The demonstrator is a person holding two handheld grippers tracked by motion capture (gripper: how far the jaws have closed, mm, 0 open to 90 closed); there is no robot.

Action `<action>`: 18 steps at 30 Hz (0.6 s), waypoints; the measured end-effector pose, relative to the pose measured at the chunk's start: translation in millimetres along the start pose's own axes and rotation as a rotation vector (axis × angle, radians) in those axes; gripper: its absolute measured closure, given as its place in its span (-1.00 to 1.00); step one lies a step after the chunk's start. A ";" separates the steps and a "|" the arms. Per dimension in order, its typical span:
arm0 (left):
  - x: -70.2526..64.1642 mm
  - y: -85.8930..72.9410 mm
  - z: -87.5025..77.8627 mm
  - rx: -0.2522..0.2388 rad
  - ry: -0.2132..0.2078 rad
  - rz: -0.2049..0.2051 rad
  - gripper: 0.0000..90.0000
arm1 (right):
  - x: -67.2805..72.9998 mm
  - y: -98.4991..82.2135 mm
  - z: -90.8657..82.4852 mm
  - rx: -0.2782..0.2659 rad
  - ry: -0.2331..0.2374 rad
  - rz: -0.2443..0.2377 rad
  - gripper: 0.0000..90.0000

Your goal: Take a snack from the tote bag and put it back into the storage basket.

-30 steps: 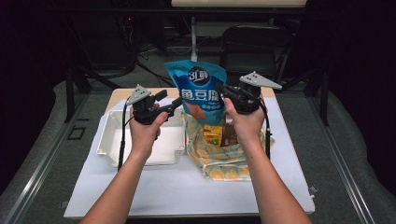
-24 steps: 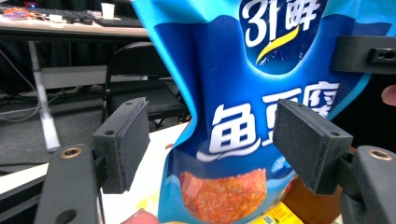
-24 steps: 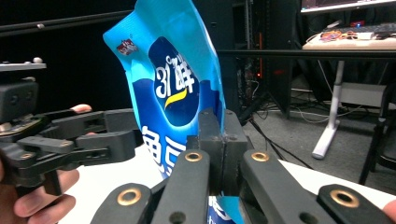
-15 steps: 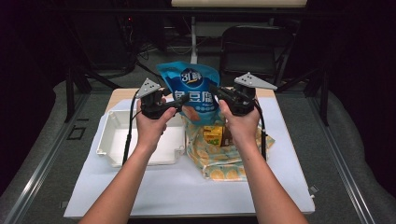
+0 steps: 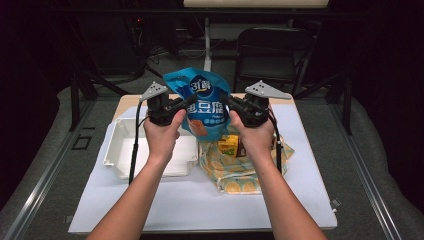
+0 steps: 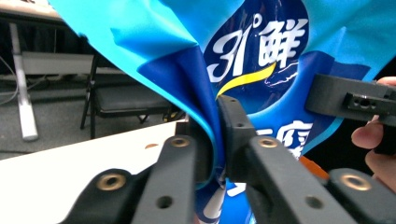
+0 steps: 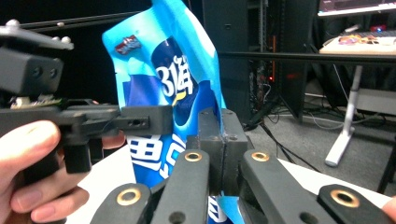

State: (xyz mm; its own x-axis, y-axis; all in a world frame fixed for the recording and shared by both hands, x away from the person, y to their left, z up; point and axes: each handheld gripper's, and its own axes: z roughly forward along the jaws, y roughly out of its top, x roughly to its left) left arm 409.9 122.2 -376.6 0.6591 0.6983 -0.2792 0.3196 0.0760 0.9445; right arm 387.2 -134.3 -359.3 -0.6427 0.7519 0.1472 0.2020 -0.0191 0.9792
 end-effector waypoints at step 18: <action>17.9 2.3 -27.0 -0.030 0.005 -0.046 1.00 | -11.8 -22.4 -22.7 0.038 -0.061 0.009 -0.14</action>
State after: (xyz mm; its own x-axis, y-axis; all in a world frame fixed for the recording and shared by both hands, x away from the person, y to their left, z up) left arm 404.1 154.1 -374.7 0.6411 0.6967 -0.3217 0.3289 0.1293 0.9355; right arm 373.5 -157.7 -379.8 -0.5950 0.7904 0.1459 0.2359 -0.0018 0.9718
